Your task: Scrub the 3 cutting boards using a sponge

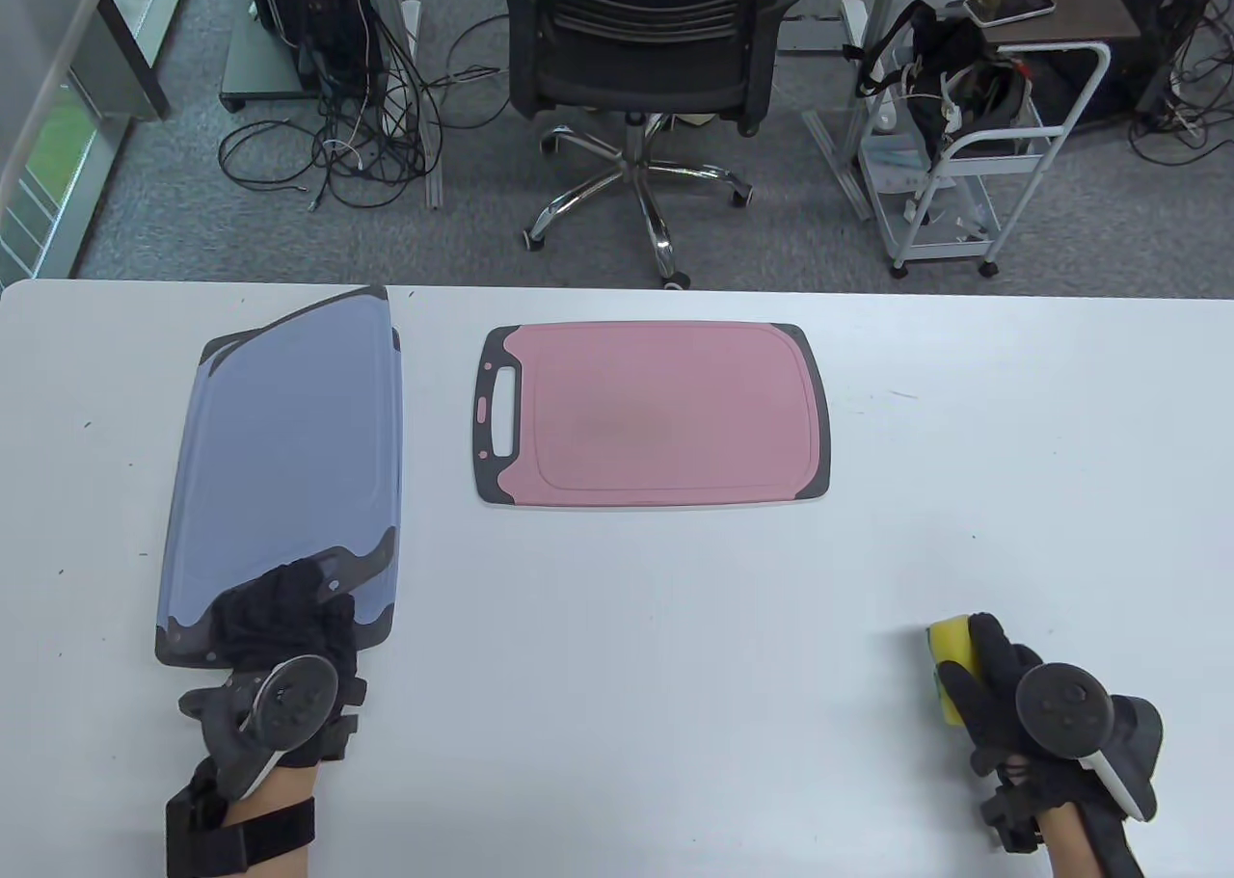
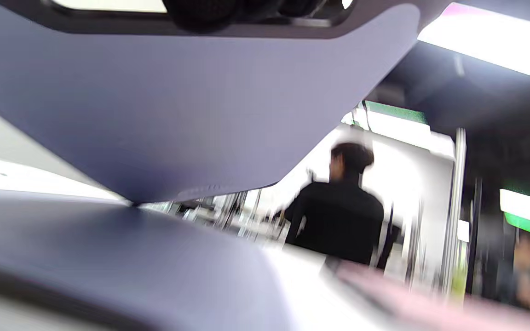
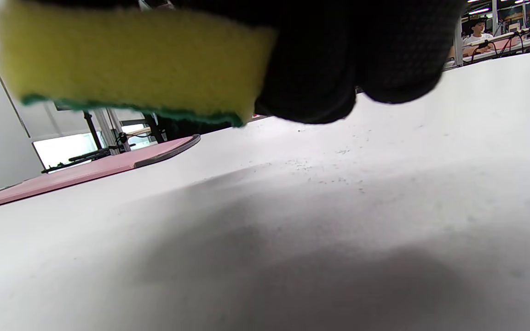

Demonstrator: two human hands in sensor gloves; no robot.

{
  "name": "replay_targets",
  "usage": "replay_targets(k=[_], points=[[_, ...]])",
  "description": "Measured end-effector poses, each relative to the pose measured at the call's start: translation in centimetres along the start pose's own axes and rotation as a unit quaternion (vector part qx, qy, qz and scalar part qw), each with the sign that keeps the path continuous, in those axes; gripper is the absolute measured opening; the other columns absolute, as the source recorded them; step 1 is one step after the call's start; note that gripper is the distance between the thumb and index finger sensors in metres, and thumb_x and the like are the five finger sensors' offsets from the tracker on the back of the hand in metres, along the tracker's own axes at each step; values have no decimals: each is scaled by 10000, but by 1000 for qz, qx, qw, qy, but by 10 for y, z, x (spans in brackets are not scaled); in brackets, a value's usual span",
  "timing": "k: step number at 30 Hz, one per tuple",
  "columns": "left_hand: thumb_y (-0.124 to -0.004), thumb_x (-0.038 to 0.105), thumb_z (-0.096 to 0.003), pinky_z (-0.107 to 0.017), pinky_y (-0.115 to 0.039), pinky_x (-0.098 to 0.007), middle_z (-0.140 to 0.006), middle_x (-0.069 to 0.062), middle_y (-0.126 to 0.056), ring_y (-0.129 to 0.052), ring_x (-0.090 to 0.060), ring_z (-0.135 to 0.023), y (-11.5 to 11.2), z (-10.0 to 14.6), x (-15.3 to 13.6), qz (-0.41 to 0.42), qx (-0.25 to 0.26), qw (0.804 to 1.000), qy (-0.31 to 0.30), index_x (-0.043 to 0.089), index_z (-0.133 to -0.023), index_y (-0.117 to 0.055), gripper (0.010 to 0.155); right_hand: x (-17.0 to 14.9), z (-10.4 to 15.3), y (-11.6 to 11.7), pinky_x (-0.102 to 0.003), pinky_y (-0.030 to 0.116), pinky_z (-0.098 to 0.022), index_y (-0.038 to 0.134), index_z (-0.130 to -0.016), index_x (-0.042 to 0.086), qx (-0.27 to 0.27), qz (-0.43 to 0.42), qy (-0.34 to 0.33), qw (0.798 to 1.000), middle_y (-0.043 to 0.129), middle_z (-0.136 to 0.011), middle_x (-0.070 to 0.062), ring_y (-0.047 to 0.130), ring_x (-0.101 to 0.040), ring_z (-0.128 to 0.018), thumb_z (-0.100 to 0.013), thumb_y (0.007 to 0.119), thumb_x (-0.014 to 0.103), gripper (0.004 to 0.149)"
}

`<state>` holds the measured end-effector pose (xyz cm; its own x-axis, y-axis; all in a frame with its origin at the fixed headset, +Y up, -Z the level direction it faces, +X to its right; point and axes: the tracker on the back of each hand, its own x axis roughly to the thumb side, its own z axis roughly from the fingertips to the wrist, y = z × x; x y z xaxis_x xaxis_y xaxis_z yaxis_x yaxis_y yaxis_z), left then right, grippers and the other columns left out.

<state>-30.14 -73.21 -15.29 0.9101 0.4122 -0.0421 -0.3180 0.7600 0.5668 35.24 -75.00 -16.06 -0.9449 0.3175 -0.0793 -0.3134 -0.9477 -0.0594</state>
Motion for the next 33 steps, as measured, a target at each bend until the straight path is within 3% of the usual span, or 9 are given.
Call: replay_targets(k=[4, 8, 12, 15, 18, 21, 25, 29, 33], points=[[-457, 539, -472, -633, -568, -636, -911, -68, -654, -737, -271, -759, 20, 6, -22, 217, 66, 967, 115, 187, -982, -488, 620, -2, 0, 0, -471, 787, -477, 630, -1027, 122, 2, -1, -1, 1000, 835, -777, -113, 914, -223, -512, -462, 697, 549, 712], [-470, 558, -470, -604, -751, -513, -814, 11, -798, -870, -161, -640, 24, 15, -49, 372, 81, 892, 244, 228, -939, -597, 587, -4, 0, -2, -472, 787, -477, 630, -1027, 122, 0, -12, 2, 1000, 836, -777, -113, 914, -223, -513, -461, 696, 549, 712], [-476, 602, -473, -400, -924, -341, -631, 103, -910, -942, -24, -398, 22, 19, -55, 378, 58, 884, 269, 279, -870, -691, 555, -6, 3, -6, -471, 787, -476, 630, -1027, 122, -10, -22, 3, 1000, 836, -777, -113, 914, -221, -512, -462, 696, 549, 712], [-494, 611, -495, -305, -960, -310, -579, 112, -941, -951, -7, -320, 10, 20, -54, 411, -26, 862, 296, 280, -860, -732, 547, -8, 7, -8, -471, 788, -476, 630, -1027, 120, -15, -33, 3, 999, 836, -777, -112, 915, -221, -511, -463, 695, 549, 712], [-513, 606, -511, -259, -975, -302, -567, 95, -955, -957, -8, -292, -10, 20, -49, 430, -159, 827, 326, 260, -865, -750, 549, -8, 10, -10, -469, 790, -474, 630, -1028, 119, -20, -42, 1, 999, 837, -775, -112, 915, -219, -509, -464, 694, 550, 712], [-531, 585, -537, -270, -982, -311, -599, 58, -944, -967, -21, -312, -35, 24, -37, 430, -315, 772, 346, 221, -901, -720, 548, -7, 14, -10, -467, 791, -473, 630, -1027, 120, -23, -50, 0, 998, 838, -774, -111, 917, -217, -506, -464, 694, 550, 711], [-635, 528, -574, -311, -985, -317, -683, 17, -913, -999, -32, -368, -57, 26, -12, 355, -415, 783, 299, 152, -963, -656, 541, -6, 16, -6, -467, 792, -472, 628, -1028, 120, -16, -50, 2, 999, 837, -775, -111, 916, -217, -508, -465, 693, 550, 711], [-737, 497, -576, -350, -969, -354, -714, -15, -894, -1018, -81, -403, -77, 22, 11, 301, -463, 778, 300, 120, -982, -635, 564, -6, 13, 0, -469, 790, -474, 627, -1028, 120, -8, -42, 9, 999, 835, -778, -112, 916, -219, -510, -464, 695, 548, 711], [-748, 507, -569, -381, -966, -363, -711, -3, -898, -1037, -95, -439, -92, 11, 26, 188, -496, 808, 257, 93, -993, -634, 603, -10, 10, 7, -470, 789, -476, 626, -1028, 123, 5, -29, 23, 999, 833, -781, -112, 914, -221, -514, -463, 696, 547, 710]])
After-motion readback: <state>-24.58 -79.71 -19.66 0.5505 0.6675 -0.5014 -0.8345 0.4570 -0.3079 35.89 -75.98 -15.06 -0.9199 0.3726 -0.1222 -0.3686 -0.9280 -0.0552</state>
